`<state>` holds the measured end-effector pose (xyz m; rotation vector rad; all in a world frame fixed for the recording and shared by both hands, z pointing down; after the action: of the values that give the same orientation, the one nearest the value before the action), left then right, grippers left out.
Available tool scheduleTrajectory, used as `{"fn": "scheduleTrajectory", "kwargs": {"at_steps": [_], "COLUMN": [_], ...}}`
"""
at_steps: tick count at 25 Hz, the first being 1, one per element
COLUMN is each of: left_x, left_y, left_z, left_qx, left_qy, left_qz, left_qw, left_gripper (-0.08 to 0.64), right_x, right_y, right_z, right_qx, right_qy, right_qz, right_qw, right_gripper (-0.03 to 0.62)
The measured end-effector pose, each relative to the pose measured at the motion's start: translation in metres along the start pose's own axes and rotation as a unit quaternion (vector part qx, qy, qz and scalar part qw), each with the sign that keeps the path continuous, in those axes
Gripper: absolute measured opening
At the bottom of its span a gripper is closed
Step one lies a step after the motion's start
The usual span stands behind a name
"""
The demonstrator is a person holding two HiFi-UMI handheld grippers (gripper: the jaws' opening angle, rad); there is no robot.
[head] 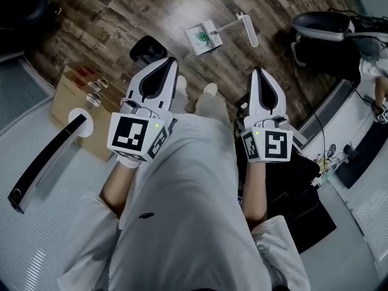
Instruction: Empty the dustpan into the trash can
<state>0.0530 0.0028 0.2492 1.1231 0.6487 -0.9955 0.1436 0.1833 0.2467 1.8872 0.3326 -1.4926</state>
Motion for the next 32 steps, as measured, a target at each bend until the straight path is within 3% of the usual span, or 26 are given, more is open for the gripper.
{"fn": "scheduleTrajectory", "kwargs": {"at_steps": [11, 21, 24, 32], "left_x": [-0.002, -0.028, -0.036, -0.065], "left_y": [0.051, 0.11, 0.124, 0.159], "left_z": [-0.025, -0.025, -0.02, -0.009], "left_qx": [0.012, 0.01, 0.012, 0.017], "left_qy": [0.01, 0.001, 0.001, -0.014], "left_qz": [0.029, 0.053, 0.057, 0.076], "left_qw": [0.9994, 0.9986, 0.9983, 0.9968], "left_gripper": [0.006, 0.008, 0.006, 0.006], "right_x": [-0.013, -0.053, -0.064, -0.094], "right_y": [0.028, 0.074, 0.091, 0.128], "right_z": [-0.044, -0.074, -0.078, -0.092], "right_qx": [0.03, 0.045, 0.05, 0.062], "right_qy": [-0.004, -0.009, -0.016, -0.036], "right_qz": [0.021, 0.061, 0.071, 0.095], "right_qw": [0.999, 0.997, 0.996, 0.993], "right_gripper": [0.011, 0.012, 0.056, 0.103]}}
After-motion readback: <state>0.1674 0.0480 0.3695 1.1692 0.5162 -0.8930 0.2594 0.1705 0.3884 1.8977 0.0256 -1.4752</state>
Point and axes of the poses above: the fingertips, and each gripper's own axes: y forward along the fingers, z to its left, x out of its top, the point moved 3 cm from there along -y, backward along the fingers, and after that the axes turned 2 degrees about z, right-handed, at the moved point
